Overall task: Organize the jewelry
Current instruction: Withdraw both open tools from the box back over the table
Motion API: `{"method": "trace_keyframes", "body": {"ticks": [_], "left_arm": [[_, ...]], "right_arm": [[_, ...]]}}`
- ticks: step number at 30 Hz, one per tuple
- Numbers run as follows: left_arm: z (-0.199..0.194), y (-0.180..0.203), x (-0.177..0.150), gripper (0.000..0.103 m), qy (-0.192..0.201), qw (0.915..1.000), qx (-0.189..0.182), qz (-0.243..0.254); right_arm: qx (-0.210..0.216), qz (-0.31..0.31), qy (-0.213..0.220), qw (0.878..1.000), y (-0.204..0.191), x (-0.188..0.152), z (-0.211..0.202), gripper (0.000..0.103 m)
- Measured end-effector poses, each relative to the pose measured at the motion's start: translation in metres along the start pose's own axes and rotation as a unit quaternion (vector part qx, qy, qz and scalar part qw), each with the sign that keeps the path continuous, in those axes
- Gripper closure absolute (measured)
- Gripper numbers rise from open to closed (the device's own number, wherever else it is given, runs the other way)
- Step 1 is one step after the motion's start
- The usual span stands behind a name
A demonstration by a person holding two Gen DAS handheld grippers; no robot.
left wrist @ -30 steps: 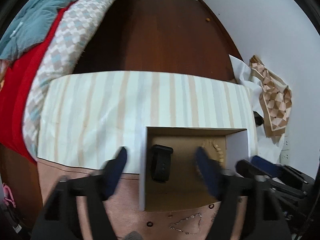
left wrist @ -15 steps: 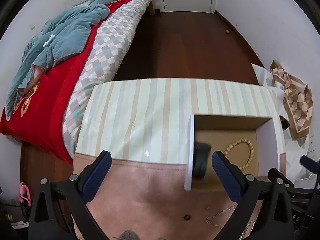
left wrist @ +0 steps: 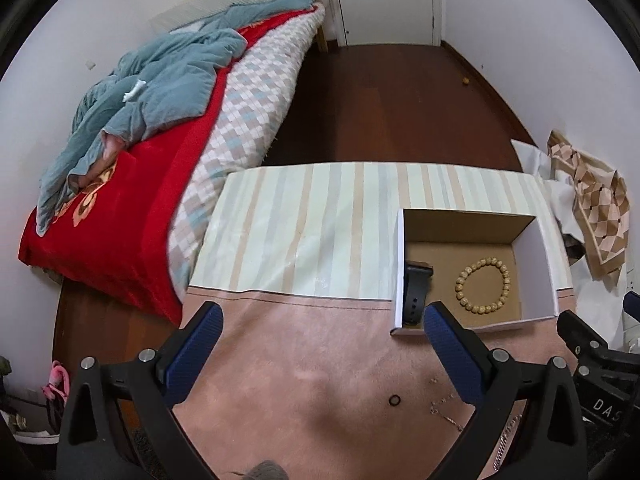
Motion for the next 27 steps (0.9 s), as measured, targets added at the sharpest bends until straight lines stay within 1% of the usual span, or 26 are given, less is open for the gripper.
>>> {"method": "trace_keyframes", "body": {"ticks": [3, 13, 18, 23, 25, 27], "left_arm": [[-0.017, -0.003, -0.005, 0.000, 0.016, 0.9999, 0.004, 0.001], [-0.070, -0.012, -0.021, 0.000, 0.057, 0.9984, -0.002, 0.000], [-0.090, -0.013, -0.029, 0.000, 0.070, 0.9975, -0.007, 0.003], [-0.098, -0.019, -0.038, 0.000, 0.071, 0.9973, -0.015, -0.010], [-0.096, -0.023, -0.044, 0.000, 0.068, 0.9974, -0.016, -0.020], [-0.088, -0.027, -0.055, 0.000, 0.061, 0.9977, -0.010, -0.029]], "right_arm": [[-0.002, 0.002, 0.018, 1.000, 0.001, -0.006, -0.020, 0.002], [-0.013, -0.001, 0.075, 0.997, 0.002, -0.027, -0.087, 0.002], [-0.015, 0.002, 0.096, 0.995, 0.004, -0.037, -0.112, 0.002], [-0.001, 0.009, 0.103, 0.995, 0.005, -0.047, -0.128, 0.002], [0.011, 0.018, 0.096, 0.995, 0.007, -0.054, -0.127, 0.002], [0.023, 0.030, 0.081, 0.996, 0.013, -0.065, -0.117, 0.002]]}}
Point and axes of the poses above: each gripper's, at about its wrist camera, not at the fingertips, and z roughly the way its jaws point, y to its right, x to its top, the point moved 3 cm from there along z, roughly the way its jaws point, and after that the axes turned 2 degrees about -y, right-handed, at the moved point
